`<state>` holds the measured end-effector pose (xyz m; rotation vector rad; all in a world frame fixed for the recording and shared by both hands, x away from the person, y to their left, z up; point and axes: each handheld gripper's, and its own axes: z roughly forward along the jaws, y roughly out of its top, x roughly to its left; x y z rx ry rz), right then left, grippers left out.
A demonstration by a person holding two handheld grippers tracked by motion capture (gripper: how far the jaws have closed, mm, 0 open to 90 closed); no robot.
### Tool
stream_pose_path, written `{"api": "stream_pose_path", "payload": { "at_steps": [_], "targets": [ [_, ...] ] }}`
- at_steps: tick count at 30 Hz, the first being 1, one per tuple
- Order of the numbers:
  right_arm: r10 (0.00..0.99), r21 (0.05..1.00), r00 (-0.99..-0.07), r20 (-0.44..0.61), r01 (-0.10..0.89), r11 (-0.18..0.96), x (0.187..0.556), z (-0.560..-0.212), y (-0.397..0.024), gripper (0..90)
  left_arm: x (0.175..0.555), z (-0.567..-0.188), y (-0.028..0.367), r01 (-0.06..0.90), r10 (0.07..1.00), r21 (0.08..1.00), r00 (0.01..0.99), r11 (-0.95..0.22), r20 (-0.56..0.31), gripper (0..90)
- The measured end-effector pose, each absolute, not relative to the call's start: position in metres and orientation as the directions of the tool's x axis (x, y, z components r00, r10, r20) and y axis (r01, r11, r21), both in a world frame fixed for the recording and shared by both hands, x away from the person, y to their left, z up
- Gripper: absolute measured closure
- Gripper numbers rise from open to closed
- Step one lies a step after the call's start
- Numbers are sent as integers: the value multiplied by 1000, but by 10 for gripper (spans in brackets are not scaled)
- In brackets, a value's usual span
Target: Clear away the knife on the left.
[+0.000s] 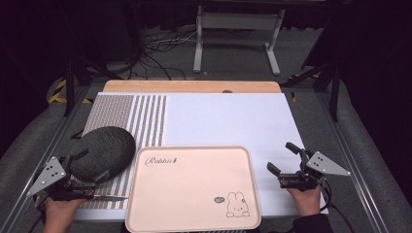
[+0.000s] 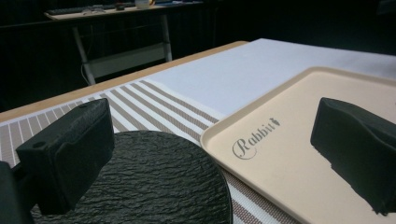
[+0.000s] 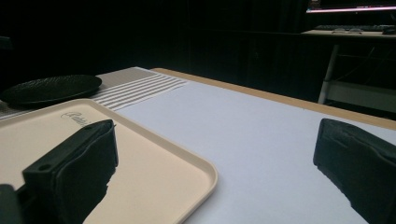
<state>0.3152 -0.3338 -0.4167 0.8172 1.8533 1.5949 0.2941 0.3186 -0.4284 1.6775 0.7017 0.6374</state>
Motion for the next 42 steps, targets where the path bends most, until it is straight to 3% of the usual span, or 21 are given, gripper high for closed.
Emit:
{"api": "stream_pose_path", "payload": {
  "at_steps": [19,30,42],
  "targets": [
    [741,991,-671,-17,86,102,315,-416,-333,8,296,-425,322,151,713,978,701,-146,-1,5],
    [734,990,-679,-13,94,105,316,-417,-331,8,299,-416,316,172,668,941,741,-293,73,2],
    [719,986,-695,-15,110,128,318,-418,-328,13,306,-397,317,243,561,850,824,-467,73,5]
  ]
}}
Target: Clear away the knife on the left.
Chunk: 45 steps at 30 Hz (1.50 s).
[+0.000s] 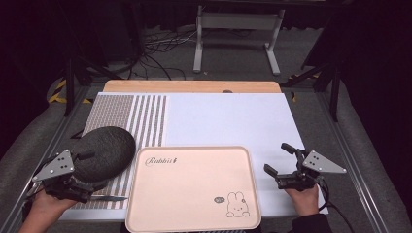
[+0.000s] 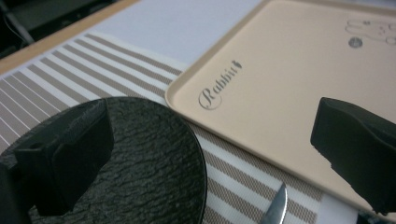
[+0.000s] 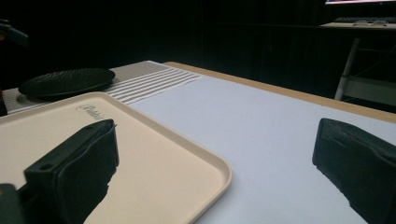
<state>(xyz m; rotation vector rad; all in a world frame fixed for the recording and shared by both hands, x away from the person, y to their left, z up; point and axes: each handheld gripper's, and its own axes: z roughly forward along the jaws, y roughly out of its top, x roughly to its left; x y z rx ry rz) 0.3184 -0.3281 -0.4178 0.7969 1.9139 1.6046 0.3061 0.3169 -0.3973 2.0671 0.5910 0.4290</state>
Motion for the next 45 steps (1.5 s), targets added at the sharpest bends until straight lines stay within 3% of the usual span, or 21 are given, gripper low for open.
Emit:
{"api": "stream_pose_path", "payload": {
  "at_steps": [25,30,36,45],
  "targets": [
    [702,983,-712,3,132,130,320,-419,-326,14,305,-393,319,291,447,629,888,-721,102,41],
    [700,982,-714,3,133,132,320,-419,-325,14,309,-399,311,331,412,509,909,-795,52,57],
    [702,983,-712,3,130,128,320,-419,-327,14,310,-404,305,271,341,439,936,-856,88,86],
    [696,983,-718,7,131,126,319,-419,-326,14,314,-414,301,267,306,322,949,-909,77,117]
  ]
}}
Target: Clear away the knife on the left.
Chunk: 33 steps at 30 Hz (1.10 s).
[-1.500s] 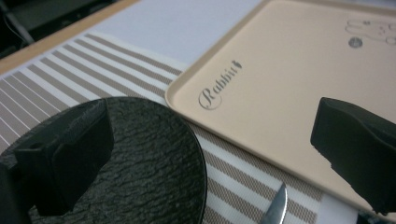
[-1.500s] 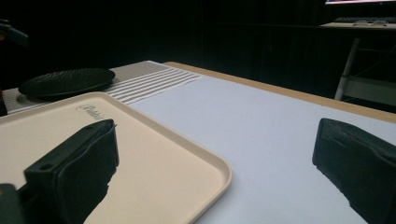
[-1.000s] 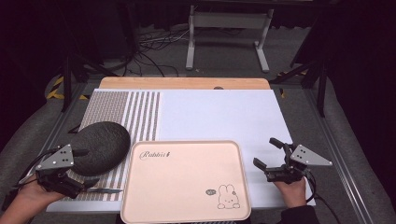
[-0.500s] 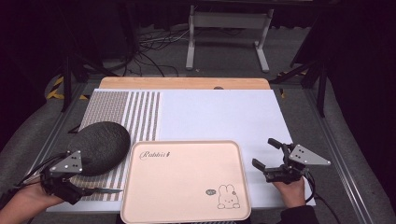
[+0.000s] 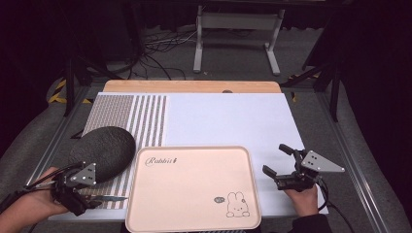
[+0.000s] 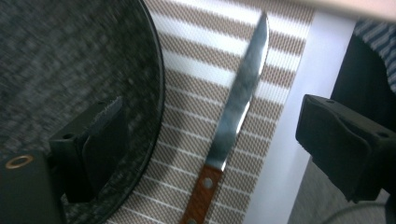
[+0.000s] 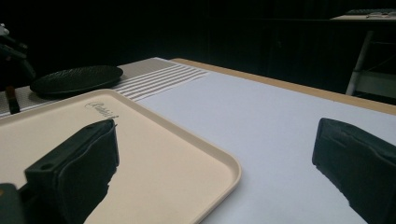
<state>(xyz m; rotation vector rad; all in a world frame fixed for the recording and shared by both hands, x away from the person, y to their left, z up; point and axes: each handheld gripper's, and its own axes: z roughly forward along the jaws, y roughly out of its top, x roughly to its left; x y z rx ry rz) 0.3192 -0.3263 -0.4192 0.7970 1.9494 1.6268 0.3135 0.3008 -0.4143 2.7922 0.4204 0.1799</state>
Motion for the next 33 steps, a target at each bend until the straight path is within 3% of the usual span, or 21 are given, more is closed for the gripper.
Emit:
{"api": "stream_pose_path", "payload": {
  "at_steps": [17,21,28,33],
  "targets": [
    [669,982,-743,30,147,119,320,-421,-324,13,314,-426,303,230,239,108,968,-967,78,346],
    [665,982,-746,27,146,123,320,-421,-323,13,316,-425,301,217,223,83,972,-973,73,449],
    [658,982,-753,34,149,119,319,-421,-324,13,318,-427,298,79,80,22,994,-997,78,626],
    [648,982,-760,46,154,111,320,-422,-324,13,319,-428,297,31,32,17,998,-999,60,723]
  ]
}}
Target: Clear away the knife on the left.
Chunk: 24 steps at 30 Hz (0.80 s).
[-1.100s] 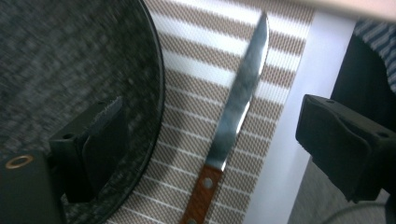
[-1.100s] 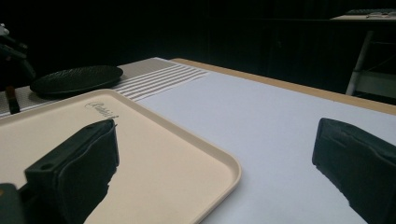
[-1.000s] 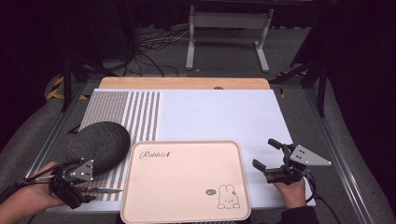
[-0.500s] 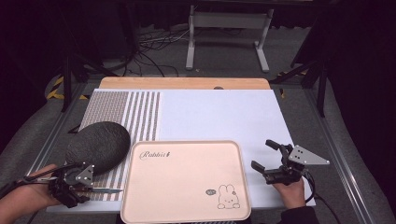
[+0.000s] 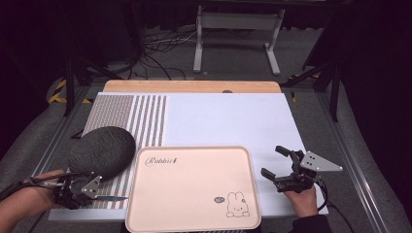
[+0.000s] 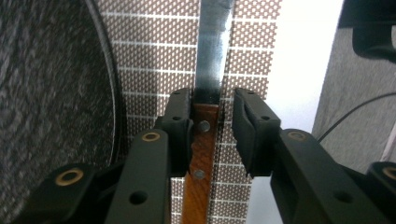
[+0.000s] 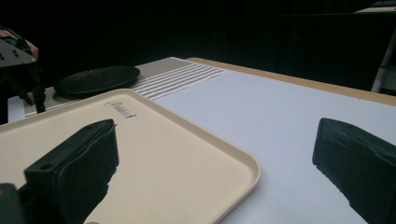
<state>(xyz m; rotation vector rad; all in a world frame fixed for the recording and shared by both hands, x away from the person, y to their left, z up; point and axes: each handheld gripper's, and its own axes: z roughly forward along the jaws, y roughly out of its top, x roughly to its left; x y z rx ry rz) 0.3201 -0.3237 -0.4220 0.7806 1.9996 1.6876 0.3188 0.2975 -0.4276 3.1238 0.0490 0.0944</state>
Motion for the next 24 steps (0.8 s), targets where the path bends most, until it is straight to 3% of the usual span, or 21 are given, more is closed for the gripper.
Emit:
{"api": "stream_pose_path", "payload": {
  "at_steps": [5,24],
  "targets": [
    [640,983,-767,43,146,109,319,-422,-323,13,319,-428,300,16,17,34,999,-999,45,765],
    [640,984,-767,45,146,105,319,-421,-322,13,318,-424,305,52,58,102,997,-993,58,779]
  ]
}}
